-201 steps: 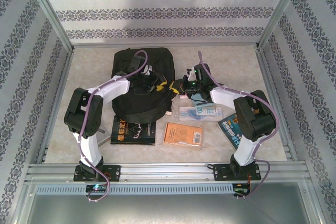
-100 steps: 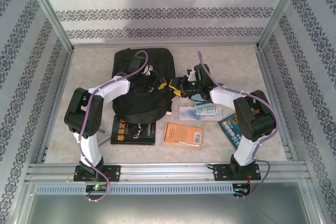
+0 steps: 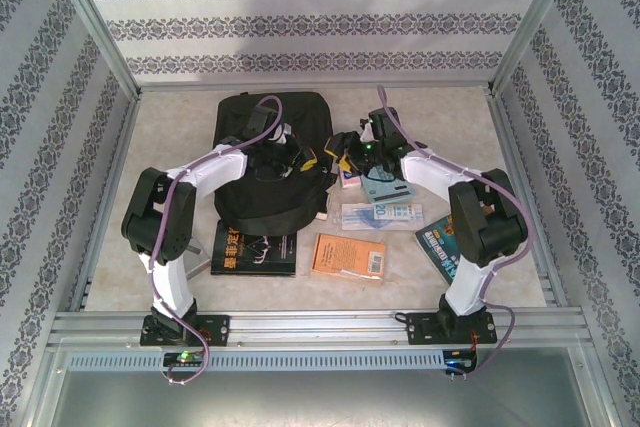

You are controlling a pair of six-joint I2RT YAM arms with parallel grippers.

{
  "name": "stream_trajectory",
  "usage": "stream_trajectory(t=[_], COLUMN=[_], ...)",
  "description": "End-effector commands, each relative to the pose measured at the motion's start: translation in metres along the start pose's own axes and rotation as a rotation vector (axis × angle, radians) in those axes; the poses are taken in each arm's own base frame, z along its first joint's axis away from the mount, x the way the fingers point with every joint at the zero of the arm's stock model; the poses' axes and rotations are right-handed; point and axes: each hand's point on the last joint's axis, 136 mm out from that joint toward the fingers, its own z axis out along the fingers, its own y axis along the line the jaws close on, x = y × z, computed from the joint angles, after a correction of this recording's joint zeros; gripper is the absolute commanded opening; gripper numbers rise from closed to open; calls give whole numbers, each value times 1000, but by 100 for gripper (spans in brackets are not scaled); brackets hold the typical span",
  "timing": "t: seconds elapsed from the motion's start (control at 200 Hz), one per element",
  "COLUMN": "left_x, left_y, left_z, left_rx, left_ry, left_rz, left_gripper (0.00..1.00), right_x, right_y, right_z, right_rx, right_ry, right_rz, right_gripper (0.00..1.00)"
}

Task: Pack the student bag

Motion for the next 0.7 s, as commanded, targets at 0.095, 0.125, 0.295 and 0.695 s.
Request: stream_trajectory(t=[0.095,0.125,0.295,0.695], left_x=[10,11,14,40], left_y=[-18,-18,-21,-38], left_z=[-17,-18,-22,-67], left_rx=[8,8,9,-26], left_ry=[2,3,5,-29], left_rz=[62,65,70,158], left_gripper=[0,0,0,0], right_x=[10,10,8,-40], right_y=[-14,-14,-12,4], right_z=[20,22,24,-2], right_rx=[86,88,90,94], right_ry=[53,52,36,-167], right_rz=[-22,-20,-12,64], right_gripper=[41,34,1,0])
